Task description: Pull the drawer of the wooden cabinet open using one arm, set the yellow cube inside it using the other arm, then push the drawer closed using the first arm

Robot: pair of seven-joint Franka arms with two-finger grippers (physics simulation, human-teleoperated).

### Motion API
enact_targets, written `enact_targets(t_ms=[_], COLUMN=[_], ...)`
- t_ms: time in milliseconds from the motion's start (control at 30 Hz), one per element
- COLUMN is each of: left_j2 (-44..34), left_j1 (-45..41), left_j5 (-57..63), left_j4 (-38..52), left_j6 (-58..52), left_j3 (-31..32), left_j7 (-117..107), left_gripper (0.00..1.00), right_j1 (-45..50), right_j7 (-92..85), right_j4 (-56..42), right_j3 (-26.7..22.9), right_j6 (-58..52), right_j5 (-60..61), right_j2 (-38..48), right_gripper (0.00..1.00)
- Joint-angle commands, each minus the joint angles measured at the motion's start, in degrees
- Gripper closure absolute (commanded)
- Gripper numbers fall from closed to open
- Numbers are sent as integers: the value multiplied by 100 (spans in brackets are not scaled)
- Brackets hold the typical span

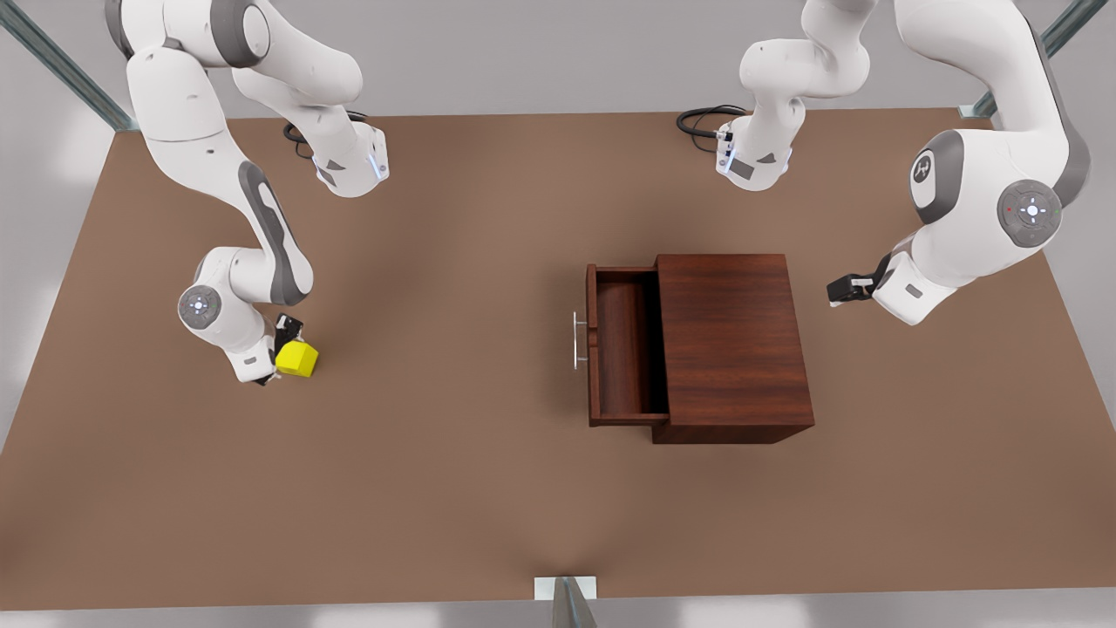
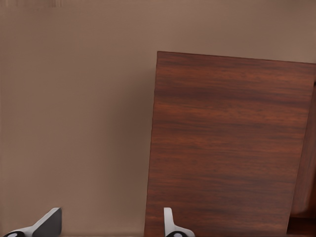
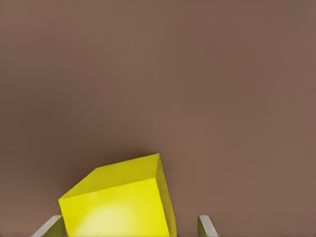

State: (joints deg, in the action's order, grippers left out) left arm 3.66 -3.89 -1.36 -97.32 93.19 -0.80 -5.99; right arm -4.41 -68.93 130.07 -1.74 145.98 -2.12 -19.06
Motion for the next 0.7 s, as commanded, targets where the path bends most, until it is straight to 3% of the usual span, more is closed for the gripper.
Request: enact_targets(t_ms=[0, 467, 600, 667], left_j2=[-5, -5, -5, -5], left_j1=[-15, -15, -15, -15], left_j5=[4, 4, 4, 4], left_j4=[3, 3, 3, 3], left_j6=[-2, -11, -11, -11], left_j3=[1, 1, 1, 1], left_j7=[335, 335, 335, 335], left_gripper=[0, 0, 0, 0], right_j1=[-25, 10, 10, 10], right_j7=[-507, -683, -701, -815], right_j4=[27, 203, 167, 150], right_j3=[-1, 201, 271, 271], right_j6=[168, 186, 177, 168], right_j5=[1, 195, 274, 274], right_j2=[-1, -124, -124, -124], right_gripper=[0, 2, 14, 33])
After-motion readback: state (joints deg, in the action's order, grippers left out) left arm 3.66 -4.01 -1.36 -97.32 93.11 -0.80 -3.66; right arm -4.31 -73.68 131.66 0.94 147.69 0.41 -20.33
